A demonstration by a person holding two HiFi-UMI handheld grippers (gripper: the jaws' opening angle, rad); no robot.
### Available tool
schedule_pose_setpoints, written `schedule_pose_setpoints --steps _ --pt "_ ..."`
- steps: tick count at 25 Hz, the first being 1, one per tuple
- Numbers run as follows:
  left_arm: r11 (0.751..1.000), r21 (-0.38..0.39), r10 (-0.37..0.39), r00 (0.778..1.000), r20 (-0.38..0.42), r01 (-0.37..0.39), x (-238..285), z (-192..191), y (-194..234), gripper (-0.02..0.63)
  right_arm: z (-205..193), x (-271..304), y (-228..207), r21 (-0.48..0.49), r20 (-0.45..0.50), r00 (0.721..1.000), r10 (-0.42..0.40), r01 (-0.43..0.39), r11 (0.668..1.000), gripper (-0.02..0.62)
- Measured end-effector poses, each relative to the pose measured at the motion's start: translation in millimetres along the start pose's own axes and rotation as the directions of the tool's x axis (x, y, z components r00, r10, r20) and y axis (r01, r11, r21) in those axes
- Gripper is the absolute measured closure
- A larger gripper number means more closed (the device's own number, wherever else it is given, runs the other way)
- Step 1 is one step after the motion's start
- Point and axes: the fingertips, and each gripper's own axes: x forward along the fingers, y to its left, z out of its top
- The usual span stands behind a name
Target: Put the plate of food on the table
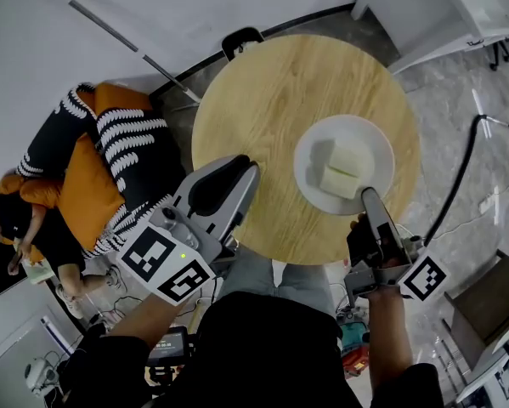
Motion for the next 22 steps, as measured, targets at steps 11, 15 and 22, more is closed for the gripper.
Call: schedule_pose_setpoints --steps 11,15,22 --pt "1.000 -0.031 0.001 0.995 -0.095 -0.004 12.5 -48.0 22.2 0.540 -15.6 14.0 -47.9 0.051 -0.004 0.999 -0.034 0.034 0.998 0.578" --pt "0.998 -0.054 0.008 0.994 -0.112 -0.014 18.5 -59.6 39.9 0.540 -28.2 21.9 -70.8 0.076 -0.026 0.997 -0.067 0.068 0.995 0.578" --pt "0.997 -0.077 0.001 0.989 -0.147 -0.013 25.9 -89.5 45.9 0.540 -52.3 24.2 -109.6 0.108 -0.068 0.991 -0.115 0.122 0.987 0.578"
